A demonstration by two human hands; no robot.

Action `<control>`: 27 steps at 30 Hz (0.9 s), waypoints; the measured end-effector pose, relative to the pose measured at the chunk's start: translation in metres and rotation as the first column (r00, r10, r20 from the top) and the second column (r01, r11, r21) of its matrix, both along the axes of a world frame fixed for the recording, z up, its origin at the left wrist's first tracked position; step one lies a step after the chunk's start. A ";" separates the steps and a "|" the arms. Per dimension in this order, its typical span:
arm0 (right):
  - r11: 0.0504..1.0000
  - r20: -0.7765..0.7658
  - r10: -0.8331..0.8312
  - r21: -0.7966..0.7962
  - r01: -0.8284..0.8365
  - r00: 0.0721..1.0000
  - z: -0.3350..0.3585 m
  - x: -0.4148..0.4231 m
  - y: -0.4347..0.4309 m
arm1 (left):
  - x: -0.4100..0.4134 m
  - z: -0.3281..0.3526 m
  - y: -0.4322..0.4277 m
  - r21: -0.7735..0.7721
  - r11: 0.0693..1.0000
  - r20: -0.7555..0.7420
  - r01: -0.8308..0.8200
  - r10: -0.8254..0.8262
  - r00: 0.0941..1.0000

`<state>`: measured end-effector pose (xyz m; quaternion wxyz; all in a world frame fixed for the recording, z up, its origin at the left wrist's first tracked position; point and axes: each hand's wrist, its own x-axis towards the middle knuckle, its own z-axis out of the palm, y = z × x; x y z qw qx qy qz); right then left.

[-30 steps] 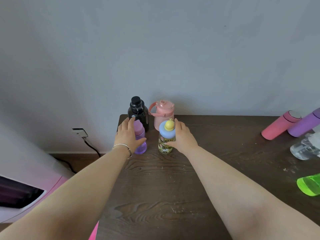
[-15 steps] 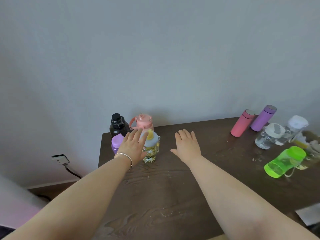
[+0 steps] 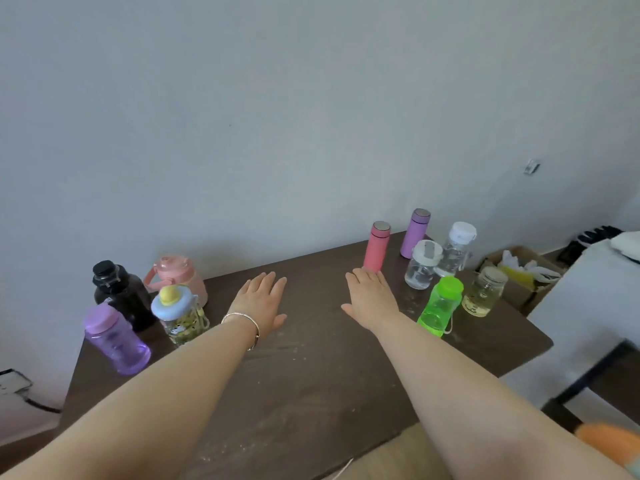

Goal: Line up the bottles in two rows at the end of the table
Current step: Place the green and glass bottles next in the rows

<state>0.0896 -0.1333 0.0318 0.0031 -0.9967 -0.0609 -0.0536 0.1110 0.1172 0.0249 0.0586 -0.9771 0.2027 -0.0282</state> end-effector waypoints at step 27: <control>0.877 -0.069 -0.468 0.087 0.472 0.881 -0.040 -0.048 -0.342 | 0.028 -0.036 -0.349 -0.204 0.950 -0.126 0.235 -0.263 0.956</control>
